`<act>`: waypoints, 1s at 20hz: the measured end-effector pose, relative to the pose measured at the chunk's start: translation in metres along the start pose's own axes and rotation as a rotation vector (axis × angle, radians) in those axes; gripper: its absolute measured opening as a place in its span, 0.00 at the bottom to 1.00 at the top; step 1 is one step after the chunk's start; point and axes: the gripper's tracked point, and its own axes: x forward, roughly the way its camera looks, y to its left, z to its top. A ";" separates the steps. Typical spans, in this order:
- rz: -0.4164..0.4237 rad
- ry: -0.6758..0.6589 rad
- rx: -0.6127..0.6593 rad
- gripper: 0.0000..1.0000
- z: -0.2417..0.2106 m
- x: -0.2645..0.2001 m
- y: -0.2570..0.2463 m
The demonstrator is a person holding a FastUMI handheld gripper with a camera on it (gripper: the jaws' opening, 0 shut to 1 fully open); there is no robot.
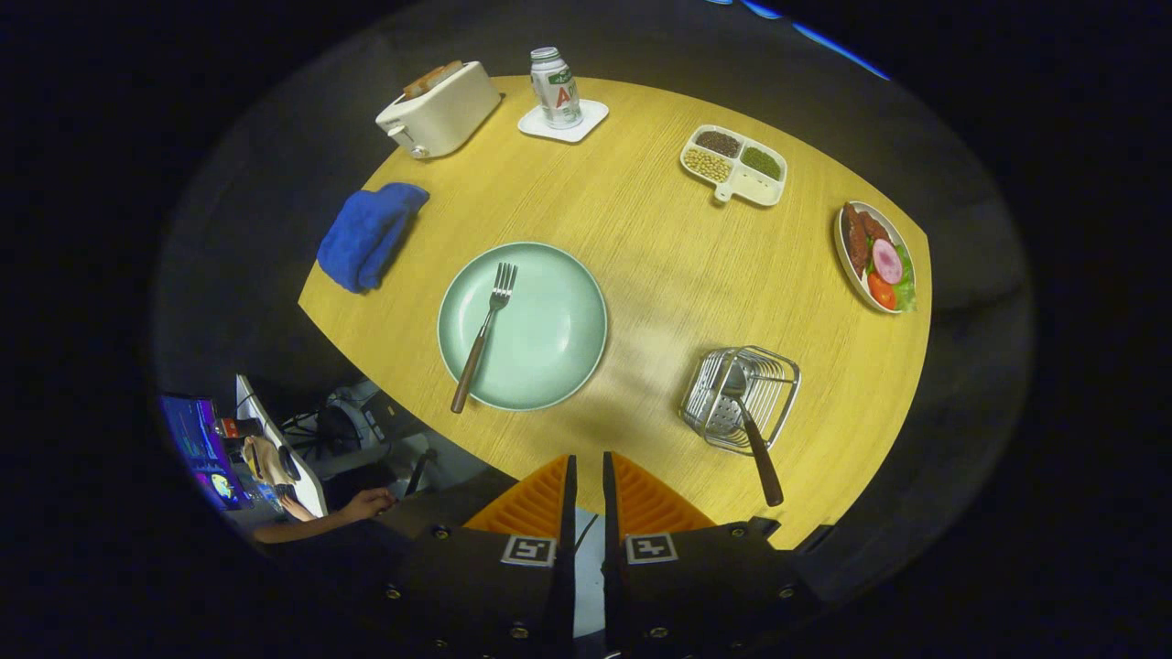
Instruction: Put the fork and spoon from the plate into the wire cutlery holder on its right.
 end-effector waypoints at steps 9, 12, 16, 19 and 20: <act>0.116 -0.001 -0.005 0.13 0.018 0.036 0.067; 0.142 0.005 0.002 0.14 0.025 0.052 0.087; 0.176 -0.004 0.029 0.14 0.037 0.083 0.108; 0.164 0.013 0.025 0.14 0.039 0.109 0.113; 0.163 0.021 0.028 0.14 0.040 0.117 0.116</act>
